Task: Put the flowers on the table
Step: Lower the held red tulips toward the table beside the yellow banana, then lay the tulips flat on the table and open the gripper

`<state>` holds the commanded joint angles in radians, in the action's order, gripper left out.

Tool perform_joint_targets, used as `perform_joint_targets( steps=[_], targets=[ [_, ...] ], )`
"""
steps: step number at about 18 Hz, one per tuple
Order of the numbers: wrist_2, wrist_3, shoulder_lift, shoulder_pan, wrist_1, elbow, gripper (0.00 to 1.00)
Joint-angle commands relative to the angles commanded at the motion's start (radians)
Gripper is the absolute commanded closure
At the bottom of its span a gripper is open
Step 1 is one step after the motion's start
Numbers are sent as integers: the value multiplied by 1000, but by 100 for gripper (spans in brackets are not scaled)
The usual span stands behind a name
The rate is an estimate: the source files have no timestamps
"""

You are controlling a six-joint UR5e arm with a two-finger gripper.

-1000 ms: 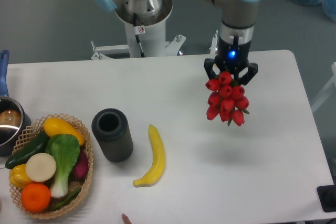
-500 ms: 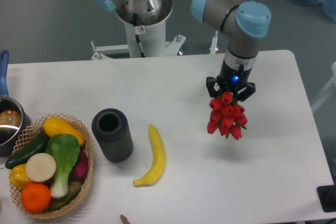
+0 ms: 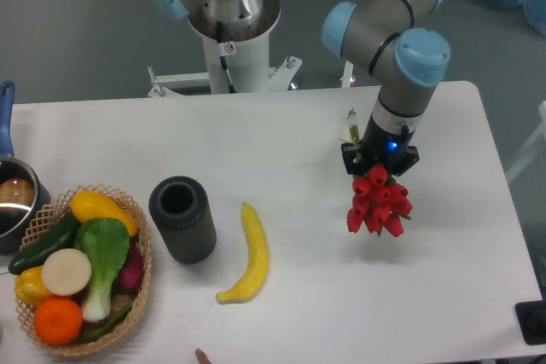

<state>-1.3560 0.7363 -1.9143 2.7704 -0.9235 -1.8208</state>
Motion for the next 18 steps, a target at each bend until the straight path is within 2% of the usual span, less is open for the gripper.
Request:
perform_joint_targets(
  steps=[11,12,13,14,18],
  targets=[
    [3,11,-92,-49,8,20,54],
    [3,11,-92,-52,8,21,51],
    [5,23,-95,-57,14,26,23],
    [3,55,-98,-60,11,38,8],
    [3,63,-92,-60,12,43,0]
  ],
)
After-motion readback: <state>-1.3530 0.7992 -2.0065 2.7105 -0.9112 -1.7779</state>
